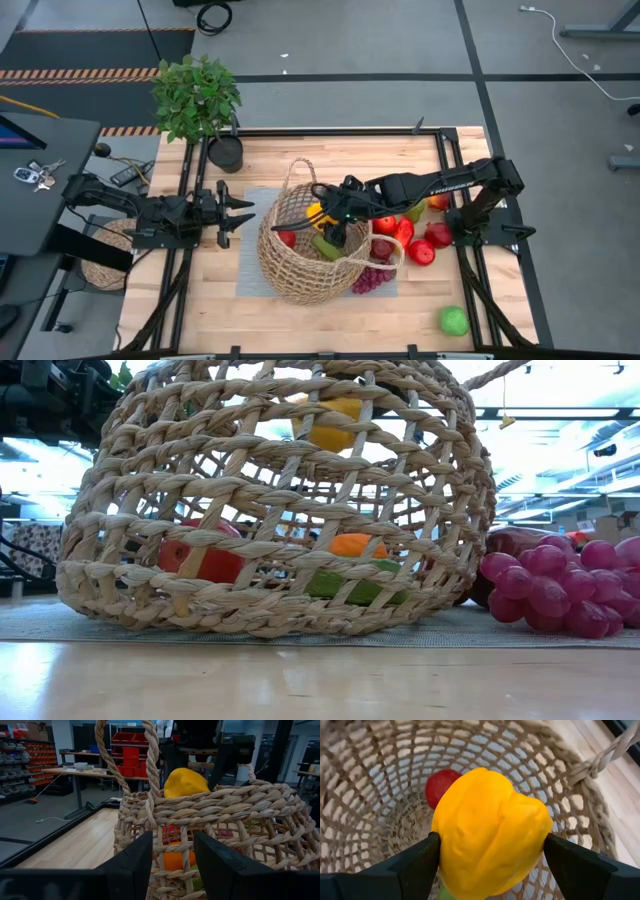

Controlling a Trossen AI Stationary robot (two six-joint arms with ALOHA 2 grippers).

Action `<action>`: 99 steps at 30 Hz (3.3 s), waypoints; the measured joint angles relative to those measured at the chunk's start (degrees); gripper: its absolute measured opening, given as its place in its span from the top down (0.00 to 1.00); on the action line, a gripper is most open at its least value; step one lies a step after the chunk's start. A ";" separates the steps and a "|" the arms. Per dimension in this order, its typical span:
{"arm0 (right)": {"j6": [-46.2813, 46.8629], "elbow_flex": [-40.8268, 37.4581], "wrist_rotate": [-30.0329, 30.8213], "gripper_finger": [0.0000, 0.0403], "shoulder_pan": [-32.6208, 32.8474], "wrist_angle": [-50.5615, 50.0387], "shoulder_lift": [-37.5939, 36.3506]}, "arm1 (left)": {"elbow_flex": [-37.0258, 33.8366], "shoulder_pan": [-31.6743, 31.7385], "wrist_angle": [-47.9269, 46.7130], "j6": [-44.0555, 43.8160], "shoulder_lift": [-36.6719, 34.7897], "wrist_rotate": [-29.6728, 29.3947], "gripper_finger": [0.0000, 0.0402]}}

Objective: Build produce basket
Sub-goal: Put the bell pepper into the basket, then put the green apple into the basket

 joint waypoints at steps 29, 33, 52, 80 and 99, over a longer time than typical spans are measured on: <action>1.53 -9.60 -4.29 0.14 -0.15 6.04 0.13 | 0.00 0.00 0.02 0.00 0.02 0.00 0.63; 1.49 -9.60 -4.27 0.14 -0.15 6.52 0.13 | 0.00 0.01 0.02 0.00 0.00 0.00 0.63; -0.19 -9.66 -7.63 0.14 -0.04 6.43 3.19 | 0.01 0.00 -0.02 0.00 0.00 0.00 0.62; 6.62 5.03 5.06 0.07 7.46 -25.19 -5.15 | 0.01 0.01 -0.04 0.00 0.00 0.00 0.62; 48.70 -38.34 5.25 0.12 23.34 -27.53 -33.73 | 0.00 0.02 0.00 0.00 0.02 0.00 0.62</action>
